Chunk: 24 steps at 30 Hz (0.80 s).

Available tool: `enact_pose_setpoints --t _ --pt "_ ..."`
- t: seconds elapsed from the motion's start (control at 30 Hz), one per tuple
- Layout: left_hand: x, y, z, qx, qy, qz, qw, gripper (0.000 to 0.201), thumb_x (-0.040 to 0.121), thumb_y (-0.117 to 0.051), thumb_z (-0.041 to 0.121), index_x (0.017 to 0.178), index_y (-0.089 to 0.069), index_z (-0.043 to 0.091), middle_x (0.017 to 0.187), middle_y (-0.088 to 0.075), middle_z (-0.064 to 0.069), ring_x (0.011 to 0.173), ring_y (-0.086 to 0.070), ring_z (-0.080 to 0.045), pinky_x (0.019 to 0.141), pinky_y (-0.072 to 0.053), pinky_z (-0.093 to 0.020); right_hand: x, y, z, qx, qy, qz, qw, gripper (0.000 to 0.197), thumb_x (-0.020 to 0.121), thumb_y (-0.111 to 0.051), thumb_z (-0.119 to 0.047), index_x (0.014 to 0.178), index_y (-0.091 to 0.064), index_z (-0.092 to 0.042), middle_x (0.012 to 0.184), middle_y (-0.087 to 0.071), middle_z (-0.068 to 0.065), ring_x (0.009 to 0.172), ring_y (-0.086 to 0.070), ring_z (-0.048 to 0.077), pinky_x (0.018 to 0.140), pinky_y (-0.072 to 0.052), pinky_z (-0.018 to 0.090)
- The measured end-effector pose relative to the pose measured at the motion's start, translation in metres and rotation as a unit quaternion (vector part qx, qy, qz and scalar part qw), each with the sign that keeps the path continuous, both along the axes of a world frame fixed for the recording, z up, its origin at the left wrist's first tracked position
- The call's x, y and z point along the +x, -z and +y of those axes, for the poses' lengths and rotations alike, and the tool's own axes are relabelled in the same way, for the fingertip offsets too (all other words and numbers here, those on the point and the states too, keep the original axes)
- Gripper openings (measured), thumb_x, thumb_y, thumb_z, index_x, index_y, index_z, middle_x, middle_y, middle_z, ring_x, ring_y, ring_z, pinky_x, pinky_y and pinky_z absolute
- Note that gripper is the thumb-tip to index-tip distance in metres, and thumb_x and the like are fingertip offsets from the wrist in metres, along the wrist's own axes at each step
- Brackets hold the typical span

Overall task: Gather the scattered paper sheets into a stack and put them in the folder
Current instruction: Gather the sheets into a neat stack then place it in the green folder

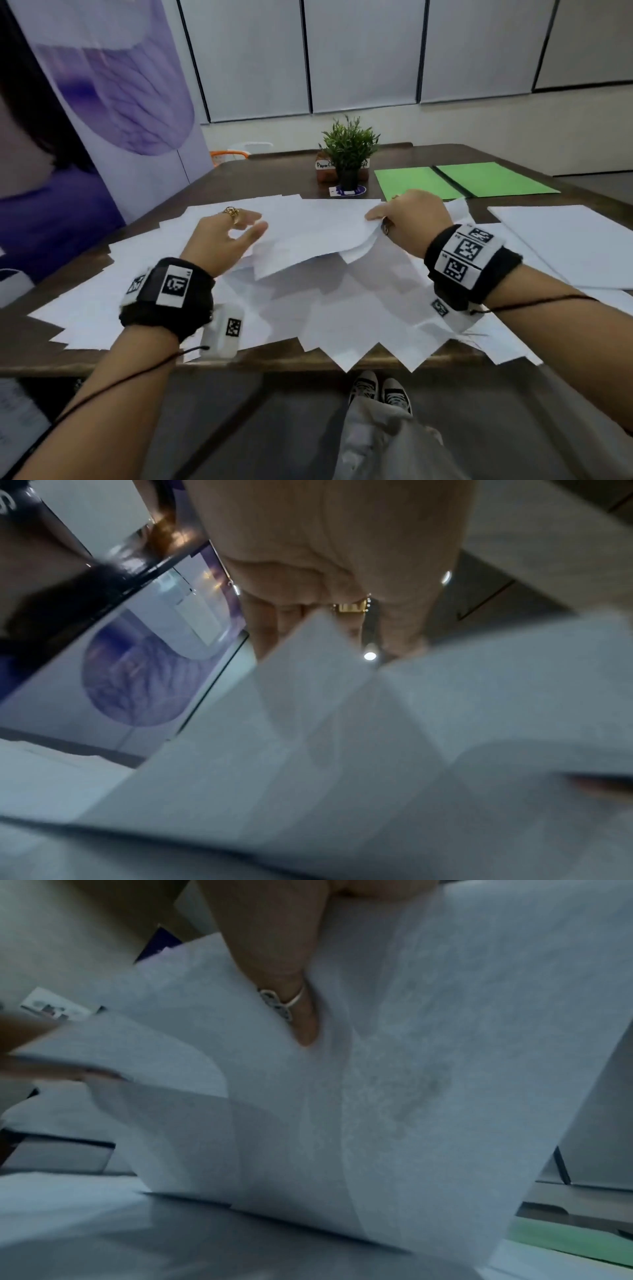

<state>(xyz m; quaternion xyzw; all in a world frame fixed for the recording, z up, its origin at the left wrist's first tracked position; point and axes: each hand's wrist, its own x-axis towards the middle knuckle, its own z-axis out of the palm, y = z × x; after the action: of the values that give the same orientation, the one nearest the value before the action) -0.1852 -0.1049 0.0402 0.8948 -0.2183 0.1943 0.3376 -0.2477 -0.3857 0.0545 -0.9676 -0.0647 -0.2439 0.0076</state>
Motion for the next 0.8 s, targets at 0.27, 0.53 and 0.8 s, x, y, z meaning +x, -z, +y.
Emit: enact_pose_setpoints --t 0.27,0.53,0.8 --pt "0.105 0.038 0.024 0.304 -0.12 0.136 0.935 0.058 0.079 -0.073 0.025 0.131 -0.051 0.009 0.136 -0.051 -0.009 0.124 -0.047 -0.024 0.101 -0.032 -0.025 0.04 -0.029 -0.001 0.016 0.074 -0.099 0.992 0.034 0.086 -0.046 -0.008 0.107 -0.069 -0.019 0.096 -0.066 0.015 0.093 -0.059 0.035 0.068 -0.037 0.032" --pt "0.161 0.032 0.003 0.245 -0.249 -0.013 0.937 0.096 0.053 -0.09 0.031 0.132 -0.036 0.022 0.127 -0.029 -0.008 0.115 -0.034 -0.03 0.088 -0.046 -0.041 0.057 -0.022 -0.005 -0.001 0.031 -0.044 0.999 0.039 0.088 -0.046 -0.009 0.111 -0.068 -0.032 0.102 -0.067 0.004 0.098 -0.059 0.027 0.073 -0.046 0.029" --pt "0.212 0.051 0.017 0.402 -0.107 0.193 0.888 0.045 0.073 -0.059 0.043 0.115 -0.057 0.029 0.123 -0.059 -0.006 0.113 -0.057 -0.024 0.096 -0.044 -0.031 0.077 -0.008 -0.015 -0.01 0.019 0.023 1.0 0.037 0.085 -0.047 -0.011 0.104 -0.07 -0.033 0.098 -0.068 0.0 0.093 -0.061 0.026 0.067 -0.043 0.025"
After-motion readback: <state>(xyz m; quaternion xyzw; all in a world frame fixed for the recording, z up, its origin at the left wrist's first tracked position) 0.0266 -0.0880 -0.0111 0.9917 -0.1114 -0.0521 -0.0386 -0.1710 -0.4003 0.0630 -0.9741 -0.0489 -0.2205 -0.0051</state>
